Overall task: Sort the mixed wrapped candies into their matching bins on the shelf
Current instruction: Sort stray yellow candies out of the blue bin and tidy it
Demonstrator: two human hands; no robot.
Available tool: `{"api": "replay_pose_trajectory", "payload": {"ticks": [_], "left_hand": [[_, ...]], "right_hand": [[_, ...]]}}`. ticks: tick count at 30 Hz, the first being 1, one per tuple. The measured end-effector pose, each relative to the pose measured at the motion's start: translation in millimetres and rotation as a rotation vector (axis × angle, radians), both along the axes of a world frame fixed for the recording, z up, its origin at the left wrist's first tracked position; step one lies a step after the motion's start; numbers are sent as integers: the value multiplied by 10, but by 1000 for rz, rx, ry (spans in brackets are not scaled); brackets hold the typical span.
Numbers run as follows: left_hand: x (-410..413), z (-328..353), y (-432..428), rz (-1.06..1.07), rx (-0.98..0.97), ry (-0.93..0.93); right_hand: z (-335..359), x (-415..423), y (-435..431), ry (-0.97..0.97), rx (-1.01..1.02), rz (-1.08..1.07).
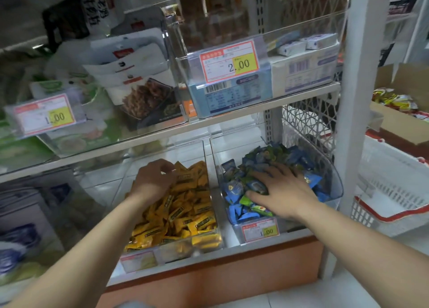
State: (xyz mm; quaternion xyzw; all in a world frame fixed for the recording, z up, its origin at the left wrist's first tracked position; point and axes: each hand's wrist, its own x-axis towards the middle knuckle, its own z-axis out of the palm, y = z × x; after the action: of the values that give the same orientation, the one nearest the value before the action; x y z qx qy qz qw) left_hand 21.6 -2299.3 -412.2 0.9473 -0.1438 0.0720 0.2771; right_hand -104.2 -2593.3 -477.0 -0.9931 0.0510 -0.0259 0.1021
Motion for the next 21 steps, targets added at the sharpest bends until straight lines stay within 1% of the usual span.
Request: {"api": "replay_pose_trajectory", "payload": {"ticks": [2, 5, 7, 8, 10, 13, 15, 18, 21], "left_hand": [[-8, 42, -122, -29, 48, 8], [23, 180, -591, -153, 15, -52], [96, 230, -1008, -269, -17, -29], [166, 215, -1225, -321, 8, 0], [329, 123, -1643, -400, 152, 64], [591, -131, -2095, -376, 422, 168], [728, -315, -2223, -326, 547, 238], [856, -470, -2213, -310, 545, 382], [916, -516, -2172, -350, 511, 478]], "right_hand": [[-3, 2, 3, -4, 1, -1], [-5, -2, 6, -23, 13, -8], [-14, -1, 12, -34, 12, -8], [-17, 4, 13, -35, 9, -10], [-20, 21, 1, -43, -1, -26], [-26, 43, -49, -69, -54, -47], [-50, 44, -87, -63, -50, -42], [-82, 46, -120, -43, -4, -24], [-80, 37, -131, -61, -16, -22]]}}
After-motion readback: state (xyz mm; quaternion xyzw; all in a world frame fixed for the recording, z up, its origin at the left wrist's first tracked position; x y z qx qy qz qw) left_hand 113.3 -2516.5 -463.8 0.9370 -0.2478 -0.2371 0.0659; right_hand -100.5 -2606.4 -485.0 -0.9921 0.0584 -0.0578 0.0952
